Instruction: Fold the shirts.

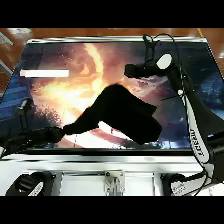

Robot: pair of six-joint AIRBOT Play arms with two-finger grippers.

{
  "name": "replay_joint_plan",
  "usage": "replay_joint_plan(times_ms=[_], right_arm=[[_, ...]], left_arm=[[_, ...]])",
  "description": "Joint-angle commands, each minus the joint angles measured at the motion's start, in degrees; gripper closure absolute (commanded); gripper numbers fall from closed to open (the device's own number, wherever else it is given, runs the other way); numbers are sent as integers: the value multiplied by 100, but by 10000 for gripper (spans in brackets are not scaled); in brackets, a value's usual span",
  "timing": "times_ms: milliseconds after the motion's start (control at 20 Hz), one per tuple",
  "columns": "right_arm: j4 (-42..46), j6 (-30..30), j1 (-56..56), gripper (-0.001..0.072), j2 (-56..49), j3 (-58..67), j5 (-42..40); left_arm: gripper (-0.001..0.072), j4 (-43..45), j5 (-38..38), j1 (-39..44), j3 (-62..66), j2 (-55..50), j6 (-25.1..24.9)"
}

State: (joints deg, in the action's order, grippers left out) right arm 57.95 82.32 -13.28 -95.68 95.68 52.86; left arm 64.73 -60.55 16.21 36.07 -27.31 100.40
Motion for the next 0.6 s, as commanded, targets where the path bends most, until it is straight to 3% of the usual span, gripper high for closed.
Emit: replay_joint_plan(times_ms=[0, 100, 200, 300, 450, 550], right_arm=[[-118, 72, 177, 86, 114, 33, 636], [780, 55, 669, 87, 584, 33, 1572], [1851, 256, 1351, 89, 949, -17, 3056], [1840, 201, 2155, 89, 1237, -472, 4138], [942, 144, 2922, 87, 2020, -2153, 4199], [1266, 83, 2964, 87, 2503, -3528, 3915]], left_arm=[[671, -125, 782, -42, -59, -22, -2], [671, -125, 946, -122, -59, -24, -7], [671, -125, 957, -238, -59, -24, -24], [670, -125, 960, -306, -59, -24, -26], [670, -127, 957, -308, -59, -22, -66], [670, -125, 955, -308, -59, -22, -66]])
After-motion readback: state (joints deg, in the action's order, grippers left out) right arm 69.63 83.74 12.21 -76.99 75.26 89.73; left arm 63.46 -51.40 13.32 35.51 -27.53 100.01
